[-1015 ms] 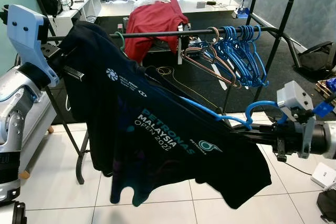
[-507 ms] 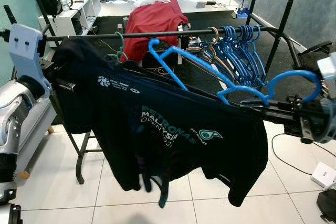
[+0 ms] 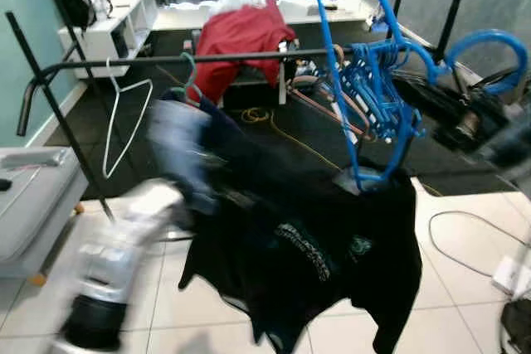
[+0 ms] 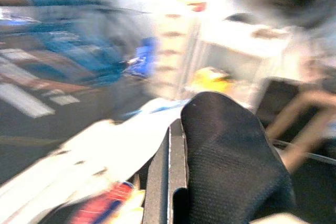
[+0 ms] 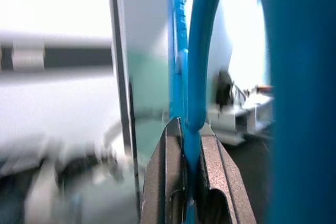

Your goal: Hang hanger

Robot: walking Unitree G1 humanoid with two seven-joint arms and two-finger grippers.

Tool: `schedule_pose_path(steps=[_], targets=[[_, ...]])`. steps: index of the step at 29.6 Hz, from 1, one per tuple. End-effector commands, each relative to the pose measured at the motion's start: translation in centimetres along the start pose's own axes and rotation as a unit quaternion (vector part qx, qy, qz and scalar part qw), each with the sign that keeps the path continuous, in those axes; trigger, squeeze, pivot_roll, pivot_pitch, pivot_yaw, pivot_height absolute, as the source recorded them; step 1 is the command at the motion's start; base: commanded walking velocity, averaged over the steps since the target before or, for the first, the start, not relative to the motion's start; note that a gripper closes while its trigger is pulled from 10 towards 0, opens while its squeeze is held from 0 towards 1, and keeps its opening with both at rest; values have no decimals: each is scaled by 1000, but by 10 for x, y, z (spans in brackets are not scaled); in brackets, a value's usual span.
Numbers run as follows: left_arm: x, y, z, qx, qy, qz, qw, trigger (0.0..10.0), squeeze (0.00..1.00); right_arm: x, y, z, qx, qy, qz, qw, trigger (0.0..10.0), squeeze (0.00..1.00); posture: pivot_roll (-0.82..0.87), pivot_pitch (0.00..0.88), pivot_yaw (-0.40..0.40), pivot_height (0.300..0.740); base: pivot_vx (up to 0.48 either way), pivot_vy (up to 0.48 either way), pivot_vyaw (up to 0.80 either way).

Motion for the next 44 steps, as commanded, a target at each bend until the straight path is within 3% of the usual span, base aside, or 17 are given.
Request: schedule_pose_path(steps=[1,9,10,11,13,14,15,16,17,18,19,23,25,26,28,33,44], targets=[[8,6,-11,-14,-6,-20,1000,2314,0,-9,9,-2,-8,33,-12,999,0,0,-90,0,23,740,0,0,0],[-8,8,-19,-25,-2,11,1000,1961,0,-13,33,-10,-22,138,-99,985,0,0,-81,0,25,740,0,0,0],[-14,-5,11,35,21,35,999,2078,0,-1,27,-30,-62,138,-126,980,0,0,-67,0,17,740,0,0,0],[-21,-25,51,121,55,70,989,6902,0,4,18,-52,-120,108,-124,979,0,0,-64,0,15,740,0,0,0],[-21,-25,51,121,55,70,989,6902,0,4,18,-52,-120,108,-124,979,0,0,-64,0,15,740,0,0,0],[-30,-54,92,211,102,120,965,7020,0,3,3,-76,-187,67,-102,975,0,0,-61,0,12,740,0,0,0],[-37,-101,142,335,127,171,918,9804,0,-3,-18,-99,-258,9,-61,964,0,0,-65,0,13,740,0,0,0],[-37,-101,142,335,127,171,918,9804,0,-3,-18,-99,-258,9,-61,964,0,0,-65,0,13,740,0,0,0],[-36,-206,202,532,146,240,799,10000,0,-21,-53,-121,-330,-36,4,943,2196,0,-68,0,15,740,0,0,0],[-36,-206,202,532,146,240,799,10000,0,-21,-53,-121,-330,-36,4,943,2196,0,-68,0,15,740,0,0,0],[-32,-240,212,582,150,252,758,10000,0,-30,-62,-124,-345,-51,29,937,9412,0,-65,0,18,740,0,0,0],[-20,-287,221,648,163,256,698,10000,0,-65,-77,-125,-357,-78,108,924,10000,0,-67,0,22,740,0,0,0],[-20,-287,221,648,163,256,698,10000,0,-65,-77,-125,-357,-78,108,924,10000,0,-67,0,22,740,0,0,0],[-23,-297,223,667,152,247,686,10000,0,-96,-89,-125,-363,-86,163,913,10000,0,-65,0,18,740,0,0,800],[-45,-288,220,663,111,241,700,10000,0,-149,-108,-121,-363,-71,234,899,10000,0,-51,0,5,740,0,0,800],[-51,-249,223,578,227,310,720,10000,0,-161,-108,-127,-361,-68,245,897,10000,0,-42,0,8,740,0,0,800],[-59,-254,231,561,255,348,706,10000,0,-186,-84,-112,-290,-110,304,901,10000,0,12,0,-3,740,0,0,800]])
Point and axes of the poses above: a point about 5 cm out from each wrist's last joint towards the gripper, its own y axis pointing out of the wrist towards the gripper, its own x axis along the axis of the wrist's last joint, z = x × y, the point moved 6 cm from there along y, pointing out of the wrist towards the gripper, and after that the axes turned 11 degrees about y, right-handed, at the moved point
